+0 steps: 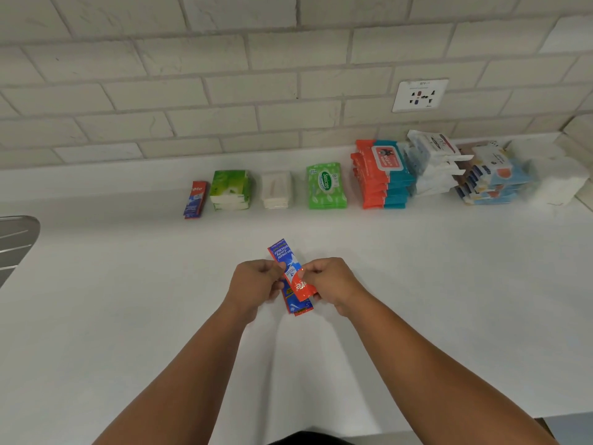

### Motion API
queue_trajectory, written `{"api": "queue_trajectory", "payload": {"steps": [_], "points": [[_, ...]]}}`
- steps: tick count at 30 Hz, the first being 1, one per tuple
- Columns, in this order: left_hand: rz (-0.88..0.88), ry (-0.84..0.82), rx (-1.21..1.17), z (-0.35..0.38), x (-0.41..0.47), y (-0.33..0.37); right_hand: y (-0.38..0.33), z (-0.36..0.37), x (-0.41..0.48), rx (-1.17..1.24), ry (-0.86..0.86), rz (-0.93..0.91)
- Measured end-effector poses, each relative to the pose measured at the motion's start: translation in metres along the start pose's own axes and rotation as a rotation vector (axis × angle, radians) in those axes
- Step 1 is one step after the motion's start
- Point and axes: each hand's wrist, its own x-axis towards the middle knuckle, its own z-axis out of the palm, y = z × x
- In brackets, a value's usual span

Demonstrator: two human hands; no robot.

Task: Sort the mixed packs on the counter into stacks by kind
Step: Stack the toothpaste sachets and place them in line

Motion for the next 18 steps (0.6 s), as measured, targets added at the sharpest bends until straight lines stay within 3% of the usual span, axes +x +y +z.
{"api": "queue_trajectory", "payload": {"steps": [7,18], "points": [[-0.056,0.048,0.169,-0.007,0.010,-0.012,0.005,-0.004,-0.001,-0.369,0.120,-0.131],[-0.044,0.120,0.490,0.002,0.020,-0.025,0.006,0.004,0.013,-0.631,-0.011,-0.085]]}}
